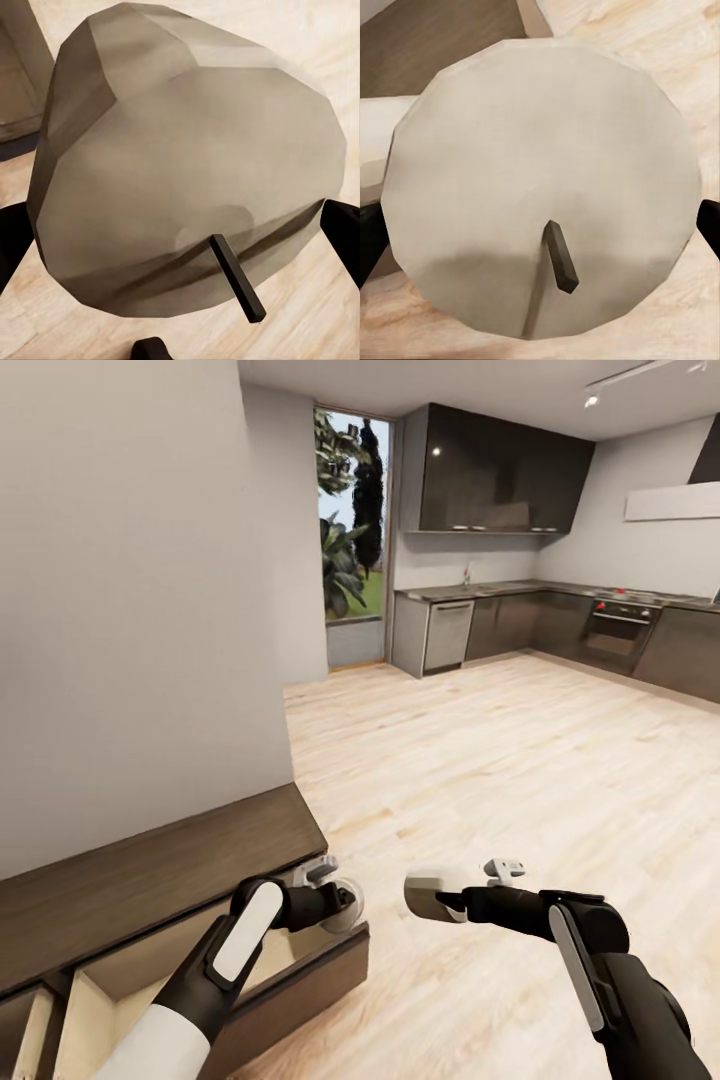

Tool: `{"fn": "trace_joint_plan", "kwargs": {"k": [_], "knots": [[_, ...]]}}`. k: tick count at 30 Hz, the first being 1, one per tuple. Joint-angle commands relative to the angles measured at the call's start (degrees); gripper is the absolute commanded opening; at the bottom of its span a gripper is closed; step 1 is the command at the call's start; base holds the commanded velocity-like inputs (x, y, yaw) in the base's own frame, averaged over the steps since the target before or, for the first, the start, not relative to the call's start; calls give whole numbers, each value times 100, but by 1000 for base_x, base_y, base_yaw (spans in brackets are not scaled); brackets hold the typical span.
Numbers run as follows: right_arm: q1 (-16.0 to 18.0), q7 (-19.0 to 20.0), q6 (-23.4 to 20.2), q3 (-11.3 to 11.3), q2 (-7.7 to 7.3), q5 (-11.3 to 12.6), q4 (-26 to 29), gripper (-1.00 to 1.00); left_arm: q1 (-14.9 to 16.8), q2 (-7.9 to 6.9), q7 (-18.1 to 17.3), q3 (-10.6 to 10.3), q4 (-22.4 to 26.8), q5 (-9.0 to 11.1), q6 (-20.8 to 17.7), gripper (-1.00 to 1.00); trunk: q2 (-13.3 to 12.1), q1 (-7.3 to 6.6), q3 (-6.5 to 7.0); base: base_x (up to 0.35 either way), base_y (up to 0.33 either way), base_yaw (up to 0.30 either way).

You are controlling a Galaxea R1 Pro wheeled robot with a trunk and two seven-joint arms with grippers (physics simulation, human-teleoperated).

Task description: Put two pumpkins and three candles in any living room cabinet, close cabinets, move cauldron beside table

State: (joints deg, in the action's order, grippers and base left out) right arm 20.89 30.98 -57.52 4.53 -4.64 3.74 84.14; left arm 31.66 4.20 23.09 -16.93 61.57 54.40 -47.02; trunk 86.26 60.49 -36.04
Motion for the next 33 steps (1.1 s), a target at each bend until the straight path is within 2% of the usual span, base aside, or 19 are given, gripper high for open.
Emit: {"fn": "trace_joint_plan", "kwargs": {"k": [1,8,33], "knots": [[3,-6,-46,2,-1,73,9,-100,4,1,56,-5,4,68,-7,-100,3,0,1,0,0,227],[3,-10,-48,-11,-2,74,14,-100,5,-1,56,-4,4,135,-9,-100,3,0,44,0,0,227],[3,-4,-50,-6,-2,79,18,-100,5,2,56,-12,13,132,-9,-100,3,0,196,0,0,226]]}}
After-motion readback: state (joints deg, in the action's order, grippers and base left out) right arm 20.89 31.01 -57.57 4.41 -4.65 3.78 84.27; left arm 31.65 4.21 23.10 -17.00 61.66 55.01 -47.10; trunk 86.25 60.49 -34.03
